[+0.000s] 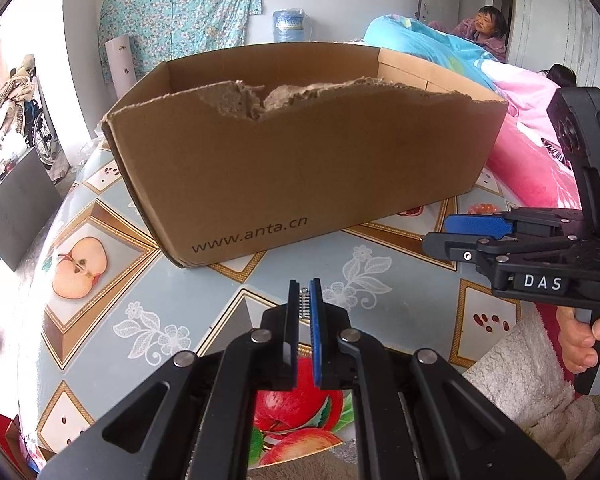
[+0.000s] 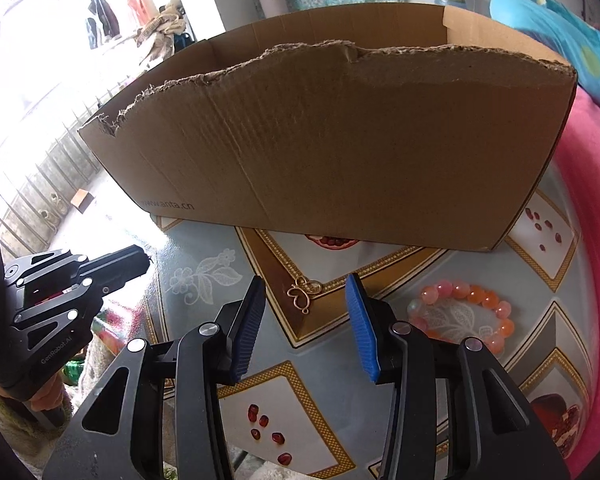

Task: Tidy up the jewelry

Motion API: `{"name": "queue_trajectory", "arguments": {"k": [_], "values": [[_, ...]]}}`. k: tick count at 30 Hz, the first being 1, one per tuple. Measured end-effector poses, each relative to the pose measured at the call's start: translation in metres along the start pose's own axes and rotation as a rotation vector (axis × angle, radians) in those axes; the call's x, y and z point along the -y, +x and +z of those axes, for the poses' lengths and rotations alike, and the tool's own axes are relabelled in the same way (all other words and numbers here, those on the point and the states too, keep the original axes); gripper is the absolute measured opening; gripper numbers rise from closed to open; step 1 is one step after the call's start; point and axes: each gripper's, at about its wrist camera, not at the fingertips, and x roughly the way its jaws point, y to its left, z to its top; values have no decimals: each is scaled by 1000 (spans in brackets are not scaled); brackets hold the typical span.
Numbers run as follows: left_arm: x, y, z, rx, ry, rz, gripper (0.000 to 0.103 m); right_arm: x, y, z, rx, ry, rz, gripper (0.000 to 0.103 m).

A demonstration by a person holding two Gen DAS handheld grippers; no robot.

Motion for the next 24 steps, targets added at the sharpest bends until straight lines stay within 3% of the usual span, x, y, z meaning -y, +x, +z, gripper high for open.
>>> {"name": "queue_trajectory", "arguments": {"k": [9, 12, 21, 22, 24], "values": [[-4, 2, -1, 0, -16, -12, 4, -23, 11, 4, 0, -96, -131, 23], [-6, 4, -1, -1, -22, -16, 4, -28, 13, 7, -9, -102, -127, 15], [-8, 1, -2, 6, -27, -20, 4, -25, 9, 7, -9, -94, -116, 13], [-9, 0, -3, 7, -29, -21, 4, -21, 7, 7, -13, -93, -115, 0], [-9, 0, -3, 8, -30, -20, 4, -18, 5, 6, -14, -81, -110, 0]]}}
